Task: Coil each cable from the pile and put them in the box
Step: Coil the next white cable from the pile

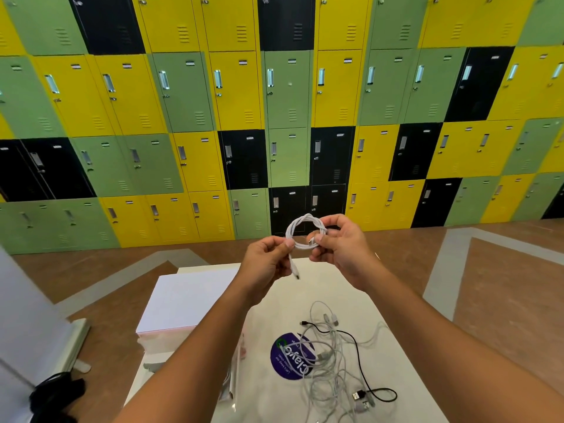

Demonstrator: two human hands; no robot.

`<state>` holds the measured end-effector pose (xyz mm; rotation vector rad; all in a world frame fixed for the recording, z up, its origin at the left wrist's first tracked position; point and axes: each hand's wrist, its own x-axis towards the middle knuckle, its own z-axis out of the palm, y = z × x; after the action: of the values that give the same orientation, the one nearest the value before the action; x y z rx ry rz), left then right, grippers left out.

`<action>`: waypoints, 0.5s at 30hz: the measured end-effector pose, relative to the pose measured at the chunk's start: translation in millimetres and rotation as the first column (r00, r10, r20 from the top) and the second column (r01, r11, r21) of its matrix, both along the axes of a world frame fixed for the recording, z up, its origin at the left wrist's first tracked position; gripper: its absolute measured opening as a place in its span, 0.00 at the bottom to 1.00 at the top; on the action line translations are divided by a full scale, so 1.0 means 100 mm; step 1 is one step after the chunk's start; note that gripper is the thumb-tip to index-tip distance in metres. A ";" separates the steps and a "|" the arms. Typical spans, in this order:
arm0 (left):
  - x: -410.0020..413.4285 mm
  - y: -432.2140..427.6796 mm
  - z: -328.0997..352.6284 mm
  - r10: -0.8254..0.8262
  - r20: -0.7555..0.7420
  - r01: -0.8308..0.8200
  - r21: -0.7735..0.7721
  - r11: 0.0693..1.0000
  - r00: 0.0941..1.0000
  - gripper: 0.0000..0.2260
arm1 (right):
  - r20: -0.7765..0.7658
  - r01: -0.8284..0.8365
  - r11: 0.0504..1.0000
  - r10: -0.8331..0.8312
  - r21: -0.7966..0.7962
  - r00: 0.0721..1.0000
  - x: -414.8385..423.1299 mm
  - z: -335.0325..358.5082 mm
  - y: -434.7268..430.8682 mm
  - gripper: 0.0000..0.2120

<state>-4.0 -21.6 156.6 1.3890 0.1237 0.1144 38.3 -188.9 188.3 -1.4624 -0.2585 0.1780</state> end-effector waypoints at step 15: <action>-0.02 -0.17 0.12 -0.044 -0.291 -0.151 -0.615 0.774 0.956 0.05 | 0.308 0.145 0.968 -0.076 -0.207 0.948 -0.05 -0.11 0.06 0.12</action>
<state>-6.3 -38.2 168.8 0.7088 0.4127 -0.0847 32.9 -182.8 177.8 -1.7276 -0.4101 -0.1114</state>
